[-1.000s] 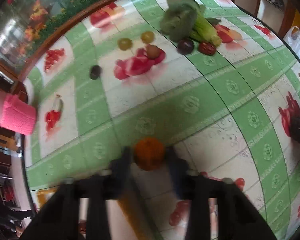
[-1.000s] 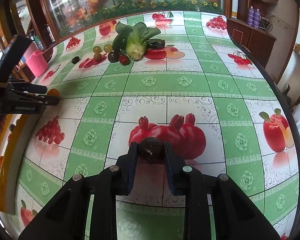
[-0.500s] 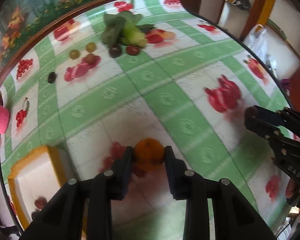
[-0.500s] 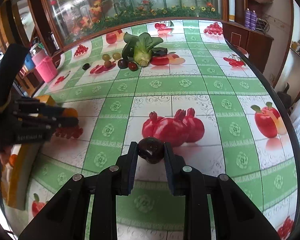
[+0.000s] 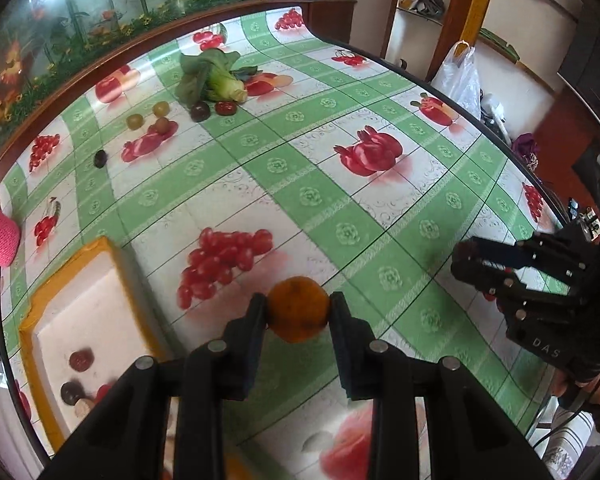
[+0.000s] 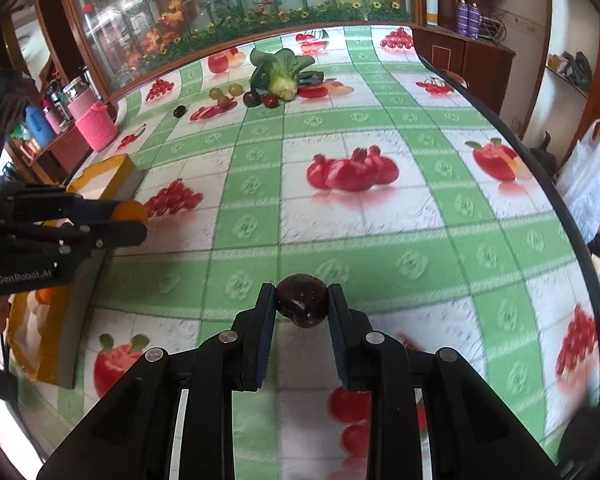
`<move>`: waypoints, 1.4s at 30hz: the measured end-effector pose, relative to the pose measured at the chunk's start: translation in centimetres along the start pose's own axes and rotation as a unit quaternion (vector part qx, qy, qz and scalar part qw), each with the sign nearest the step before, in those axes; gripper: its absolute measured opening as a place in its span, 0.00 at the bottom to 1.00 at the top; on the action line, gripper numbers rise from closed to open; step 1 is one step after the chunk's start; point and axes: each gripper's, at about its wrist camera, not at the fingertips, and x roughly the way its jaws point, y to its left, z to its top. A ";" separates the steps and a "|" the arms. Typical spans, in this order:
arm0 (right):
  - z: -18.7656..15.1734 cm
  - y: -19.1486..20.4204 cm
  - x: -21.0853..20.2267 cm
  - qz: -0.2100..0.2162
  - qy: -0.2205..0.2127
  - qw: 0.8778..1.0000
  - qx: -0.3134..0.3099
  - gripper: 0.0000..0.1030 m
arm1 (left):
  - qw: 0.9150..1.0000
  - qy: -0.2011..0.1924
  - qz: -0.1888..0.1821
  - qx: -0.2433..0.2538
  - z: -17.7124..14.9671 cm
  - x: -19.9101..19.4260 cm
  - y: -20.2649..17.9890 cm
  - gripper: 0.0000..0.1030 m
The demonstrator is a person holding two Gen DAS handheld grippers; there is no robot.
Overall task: Organize fruits
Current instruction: 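Carry the dark plum and orange over the tray with both grippers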
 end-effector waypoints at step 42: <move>-3.6 23.1 1.4 0.119 0.071 0.984 -0.113 0.25 | 0.995 0.028 0.047 -0.081 -13.9 -3.8 17.7 0.34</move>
